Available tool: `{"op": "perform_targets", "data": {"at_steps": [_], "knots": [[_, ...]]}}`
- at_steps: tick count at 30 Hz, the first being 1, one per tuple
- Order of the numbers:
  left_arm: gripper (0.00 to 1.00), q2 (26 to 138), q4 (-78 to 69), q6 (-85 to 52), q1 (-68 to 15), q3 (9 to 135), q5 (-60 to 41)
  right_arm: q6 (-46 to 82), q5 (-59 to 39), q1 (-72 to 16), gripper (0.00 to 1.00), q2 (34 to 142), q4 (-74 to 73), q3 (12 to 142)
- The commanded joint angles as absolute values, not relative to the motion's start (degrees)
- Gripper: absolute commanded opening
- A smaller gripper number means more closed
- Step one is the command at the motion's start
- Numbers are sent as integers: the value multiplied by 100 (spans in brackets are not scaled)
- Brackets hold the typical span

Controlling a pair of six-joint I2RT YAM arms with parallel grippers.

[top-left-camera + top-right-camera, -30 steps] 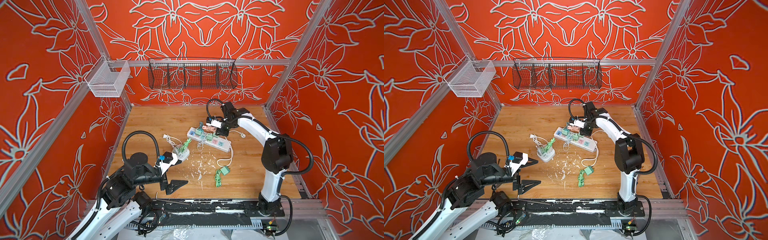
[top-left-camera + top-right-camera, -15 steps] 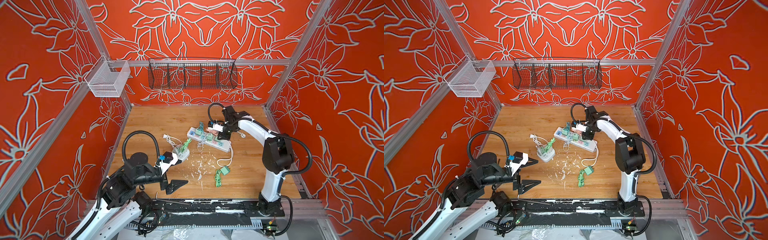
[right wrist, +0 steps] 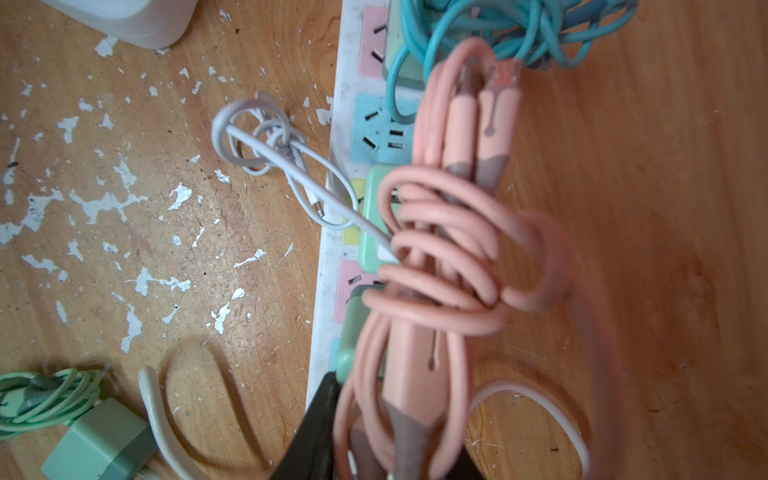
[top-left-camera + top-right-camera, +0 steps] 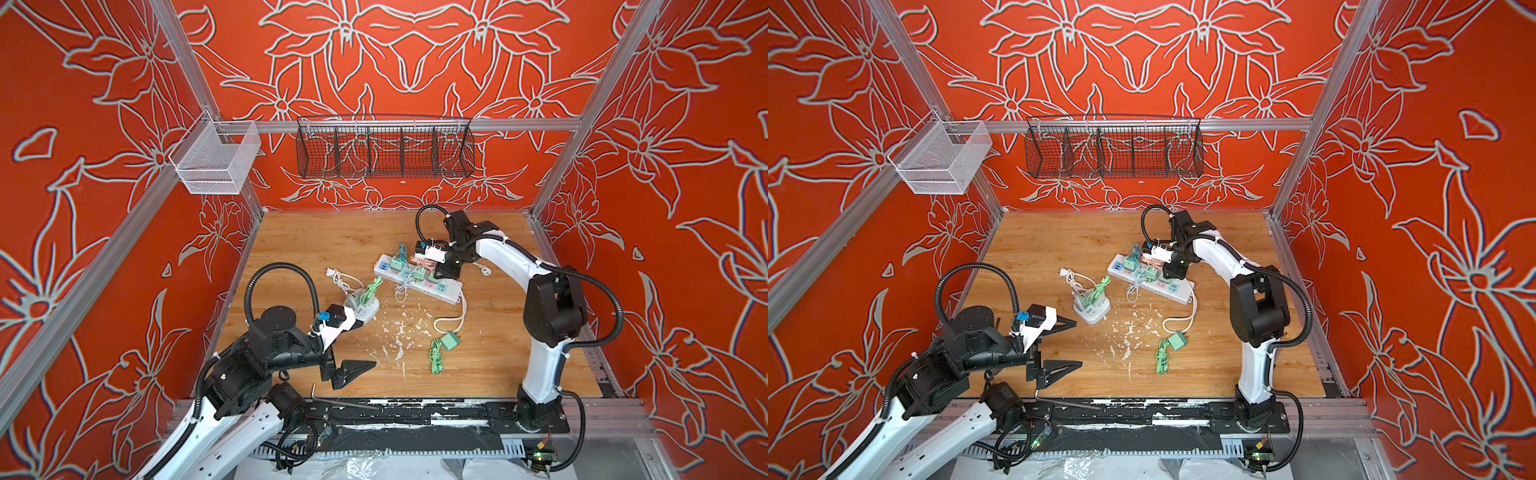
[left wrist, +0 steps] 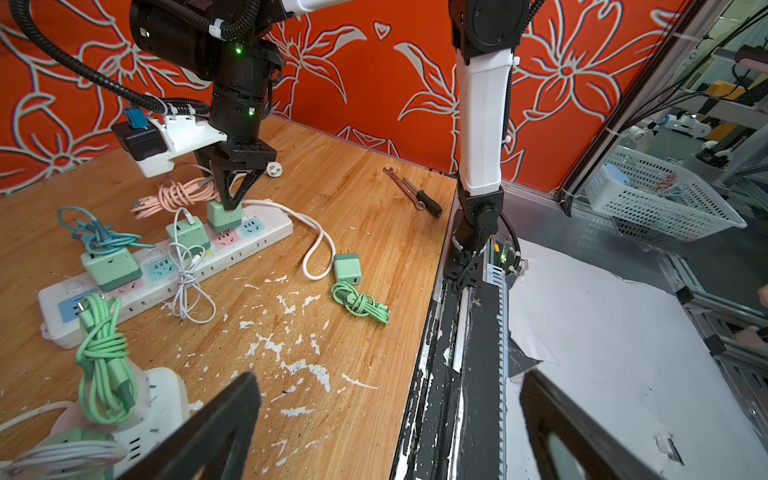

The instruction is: Insert the plug

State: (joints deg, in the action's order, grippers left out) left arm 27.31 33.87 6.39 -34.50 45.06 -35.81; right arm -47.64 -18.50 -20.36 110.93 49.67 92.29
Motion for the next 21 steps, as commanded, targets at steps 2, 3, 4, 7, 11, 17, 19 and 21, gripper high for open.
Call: {"op": "perform_targets", "data": {"at_steps": [2,3,4,7,11,17,19,21], "knots": [[97,2660,3331,721,-3428,4491,-3595,-4804,-1982,-2048,12,11271,5121,9422],[97,2663,3331,716,-3428,4491,-3587,-4799,-1962,-2048,12,11291,5123,9422],[97,2654,3331,721,-3428,4493,-3586,-4795,-1926,-2048,12,11309,5103,9417],[97,2626,3331,721,-3419,4482,-3577,-4822,-1879,-2043,12,11329,5051,9387],[97,2621,3322,729,-3410,4482,-3577,-4896,-1830,-2065,12,11392,5164,9466],[97,2637,3322,738,-3375,4475,-3603,-4924,-1731,-2131,12,11539,5408,9678],[97,2636,3322,737,-3375,4474,-3604,-4938,-1573,-2177,12,11638,5480,9732],[97,2634,3322,738,-3367,4474,-3612,-4953,-1406,-2223,12,11750,5612,9812]]}}
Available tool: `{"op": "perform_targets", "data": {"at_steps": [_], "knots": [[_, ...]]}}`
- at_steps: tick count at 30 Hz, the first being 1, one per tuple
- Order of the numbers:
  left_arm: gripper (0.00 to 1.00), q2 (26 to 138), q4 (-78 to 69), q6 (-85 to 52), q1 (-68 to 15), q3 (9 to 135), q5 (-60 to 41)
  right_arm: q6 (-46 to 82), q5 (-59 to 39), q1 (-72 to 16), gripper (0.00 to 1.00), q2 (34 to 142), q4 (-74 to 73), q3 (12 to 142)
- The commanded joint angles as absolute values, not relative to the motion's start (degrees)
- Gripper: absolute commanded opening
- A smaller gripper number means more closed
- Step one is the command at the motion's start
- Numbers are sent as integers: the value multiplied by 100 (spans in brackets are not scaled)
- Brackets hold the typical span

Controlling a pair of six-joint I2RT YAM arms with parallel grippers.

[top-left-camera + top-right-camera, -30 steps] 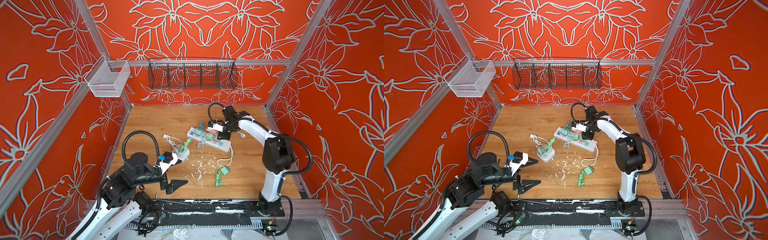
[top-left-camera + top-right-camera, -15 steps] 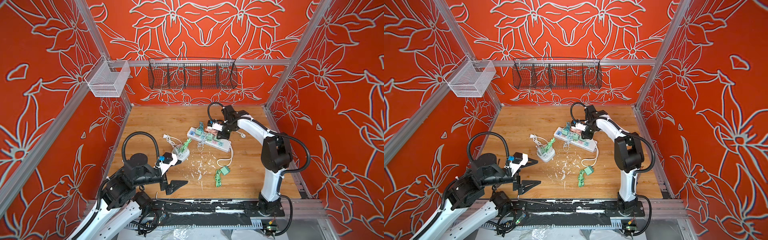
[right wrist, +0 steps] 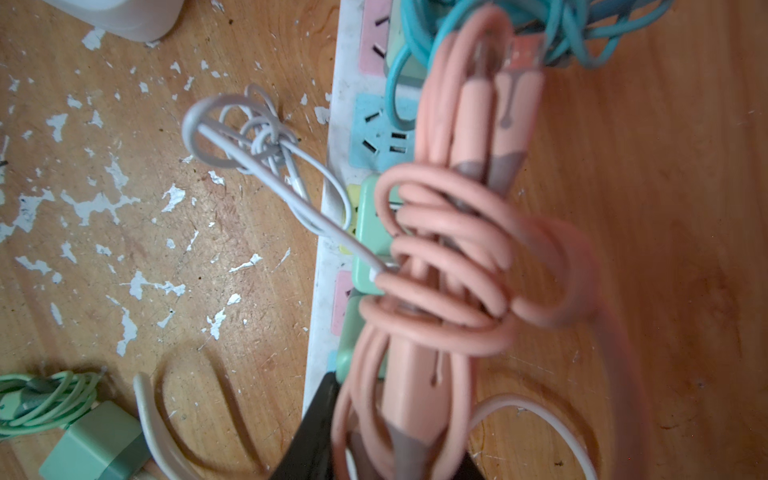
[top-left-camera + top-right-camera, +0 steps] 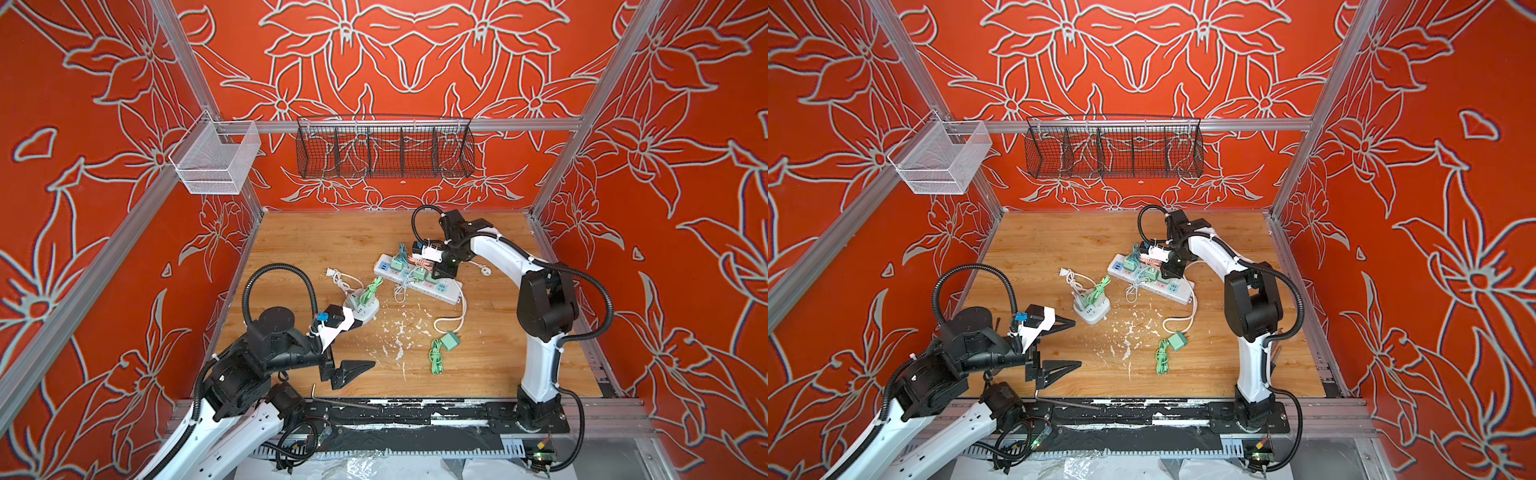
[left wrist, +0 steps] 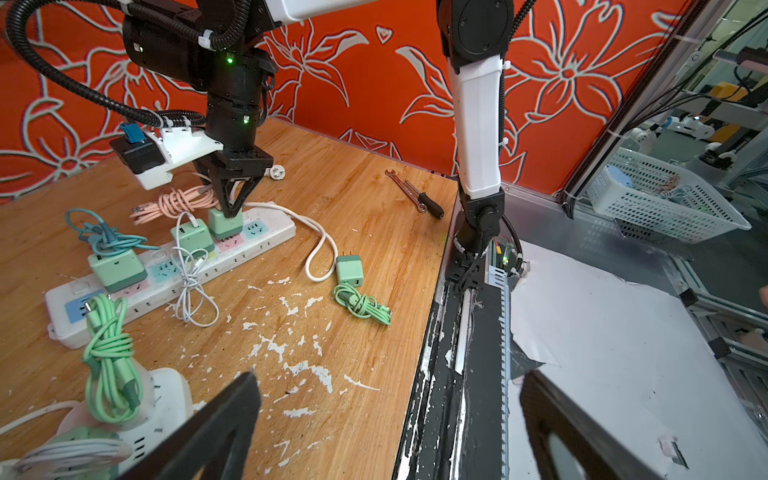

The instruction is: Insert the plug

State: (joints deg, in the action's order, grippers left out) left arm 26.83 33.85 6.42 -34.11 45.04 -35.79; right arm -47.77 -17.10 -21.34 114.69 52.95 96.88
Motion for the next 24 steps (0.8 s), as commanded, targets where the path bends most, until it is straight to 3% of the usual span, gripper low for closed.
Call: {"op": "perform_targets", "data": {"at_steps": [1,24], "knots": [[97,2636,3315,738,-3366,4474,-3612,-4943,-1324,-2252,12,11781,5663,9832],[97,2600,3256,749,-3208,4474,-3786,-4422,-186,-2426,11,13239,6706,10580]]}}
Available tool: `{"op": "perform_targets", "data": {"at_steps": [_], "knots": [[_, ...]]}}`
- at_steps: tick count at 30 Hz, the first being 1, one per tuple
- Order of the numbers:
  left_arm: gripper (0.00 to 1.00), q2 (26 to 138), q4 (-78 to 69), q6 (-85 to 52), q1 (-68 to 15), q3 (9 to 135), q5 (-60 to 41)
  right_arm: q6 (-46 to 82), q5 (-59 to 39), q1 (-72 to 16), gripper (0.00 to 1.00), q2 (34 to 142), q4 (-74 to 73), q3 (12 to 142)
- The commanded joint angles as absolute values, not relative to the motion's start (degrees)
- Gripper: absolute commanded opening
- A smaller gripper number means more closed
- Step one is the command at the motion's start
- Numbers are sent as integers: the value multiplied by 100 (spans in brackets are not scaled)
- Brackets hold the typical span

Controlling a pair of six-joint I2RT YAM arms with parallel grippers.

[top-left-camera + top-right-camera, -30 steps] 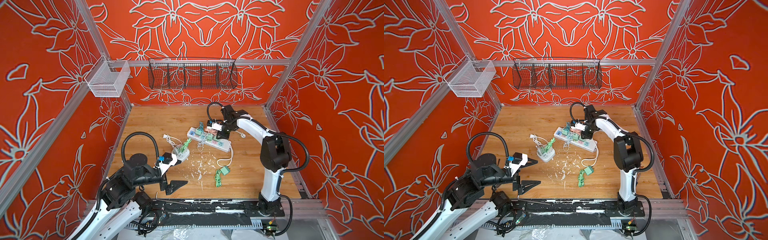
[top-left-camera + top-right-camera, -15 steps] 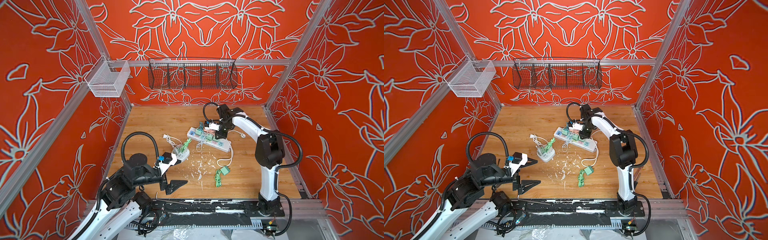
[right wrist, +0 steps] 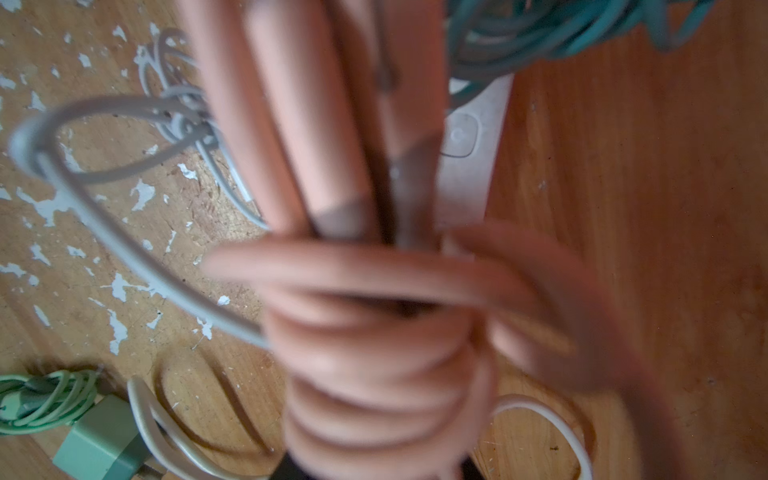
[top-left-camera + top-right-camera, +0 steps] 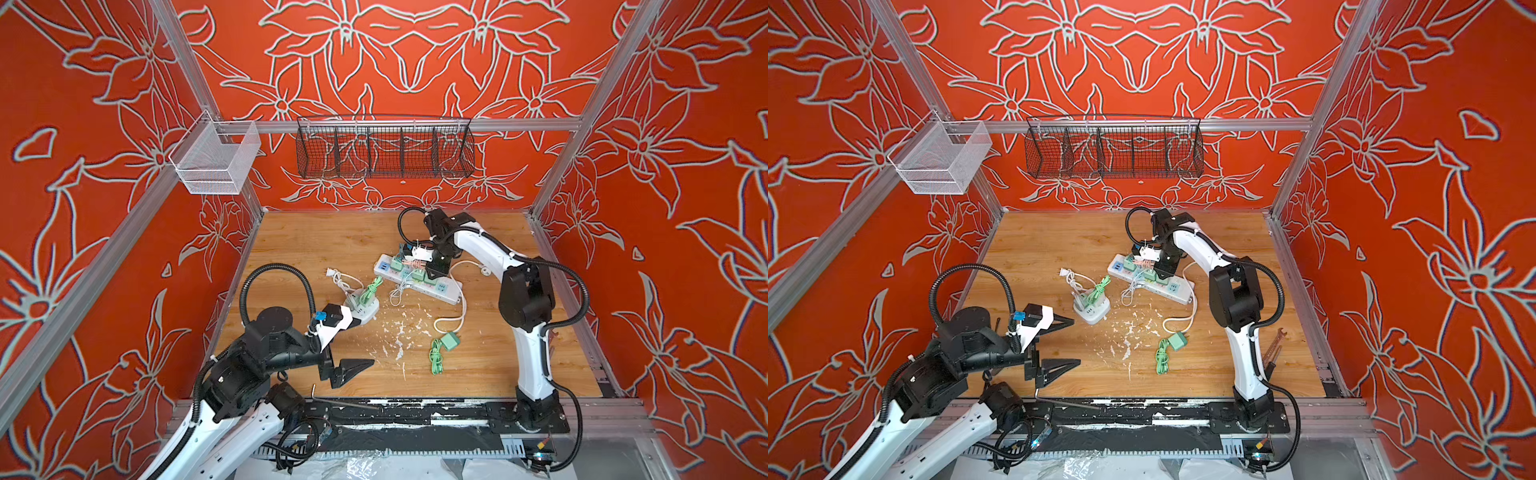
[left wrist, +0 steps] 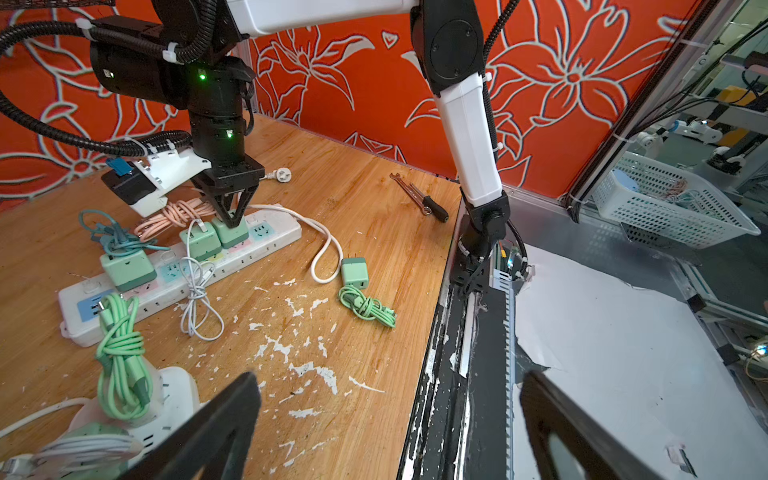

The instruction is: Insert the plug

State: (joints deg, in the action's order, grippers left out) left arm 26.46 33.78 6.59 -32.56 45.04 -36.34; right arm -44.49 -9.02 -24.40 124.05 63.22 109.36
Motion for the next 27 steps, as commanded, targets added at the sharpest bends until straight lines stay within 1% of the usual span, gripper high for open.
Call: {"op": "perform_targets", "data": {"at_steps": [1,4,8,11,15,18,25,27], "knots": [[97,2601,3252,747,-3208,4474,-3788,-4404,-147,-2426,11,13313,6752,10592],[97,2584,3243,738,-3208,4465,-3788,-4284,-34,-2435,11,13407,6806,10660],[97,2593,3226,721,-3212,4465,-3788,-4199,-301,-2435,14,13119,6704,10879],[97,2599,3201,704,-3201,4474,-3781,-4141,-576,-2440,24,12884,6572,11087],[97,2625,3186,659,-3202,4490,-3744,-4030,-734,-2439,44,12643,6338,11295],[97,2678,3190,651,-3208,4531,-3755,-3953,-755,-2431,54,12452,6169,11373],[97,2682,3139,572,-3207,4509,-3518,-3825,-878,-2435,68,11557,5758,11055],[97,2736,3142,532,-3205,4517,-3489,-3727,-883,-2435,71,11258,5794,10932]]}}
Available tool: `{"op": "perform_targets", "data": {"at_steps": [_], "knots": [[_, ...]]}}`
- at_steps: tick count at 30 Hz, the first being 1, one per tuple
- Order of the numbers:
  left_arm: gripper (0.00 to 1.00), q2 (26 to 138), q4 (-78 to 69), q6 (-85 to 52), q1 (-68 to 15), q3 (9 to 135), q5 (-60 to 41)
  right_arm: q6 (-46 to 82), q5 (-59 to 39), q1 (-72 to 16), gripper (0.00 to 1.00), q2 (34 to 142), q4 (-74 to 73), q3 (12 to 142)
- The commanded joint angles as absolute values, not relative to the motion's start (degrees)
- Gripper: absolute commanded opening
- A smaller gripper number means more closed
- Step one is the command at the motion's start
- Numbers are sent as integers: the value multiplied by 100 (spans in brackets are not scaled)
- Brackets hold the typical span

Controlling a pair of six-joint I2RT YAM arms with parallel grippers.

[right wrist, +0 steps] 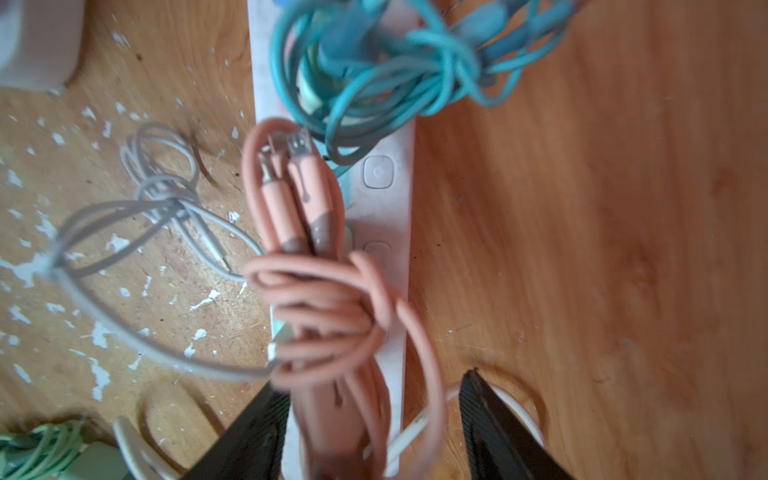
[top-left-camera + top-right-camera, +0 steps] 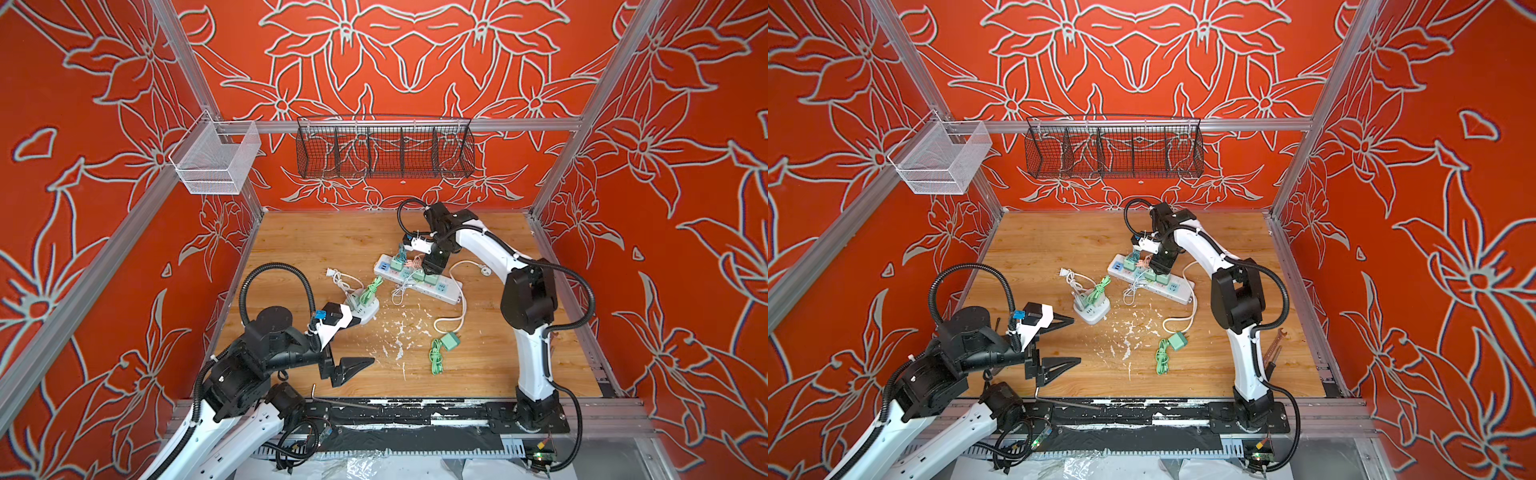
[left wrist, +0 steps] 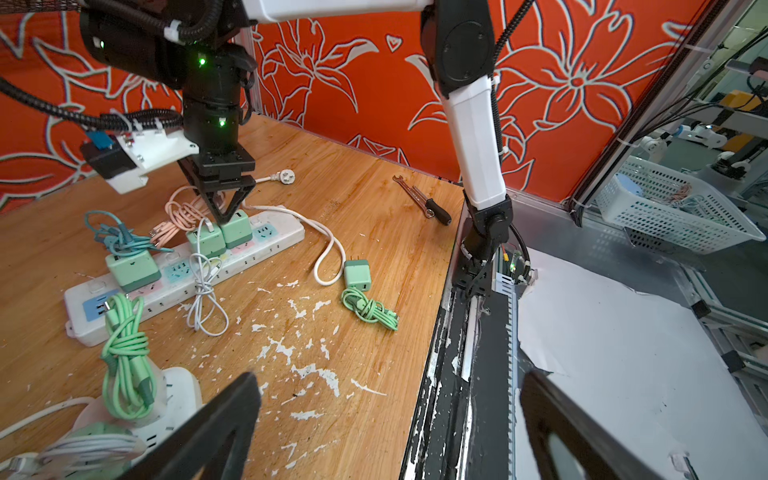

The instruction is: Insert the plug

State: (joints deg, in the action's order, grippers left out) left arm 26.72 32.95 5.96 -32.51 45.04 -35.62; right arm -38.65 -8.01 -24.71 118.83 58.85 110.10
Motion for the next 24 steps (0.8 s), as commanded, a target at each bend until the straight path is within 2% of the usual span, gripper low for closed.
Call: {"op": "perform_targets", "data": {"at_steps": [1,3,6,11,20,24], "knots": [[97,2784,3153,515,-3201,4526,-3484,-3654,-857,-2440,73,11083,5816,10840],[97,2883,3156,487,-3212,4535,-3476,-3393,-708,-2444,75,10670,5744,10566],[97,3058,3090,369,-3211,4509,-3409,-2936,-571,-2485,97,9867,5499,9879],[97,3362,2821,-70,-3208,4486,-2947,-2066,-204,-2764,97,8746,5486,8828],[97,3662,1935,-648,-3217,4061,-2501,832,163,-3654,96,7482,5662,6990],[97,3841,1818,-839,-3217,4046,-1984,1892,97,-3891,96,6932,5137,5809]]}}
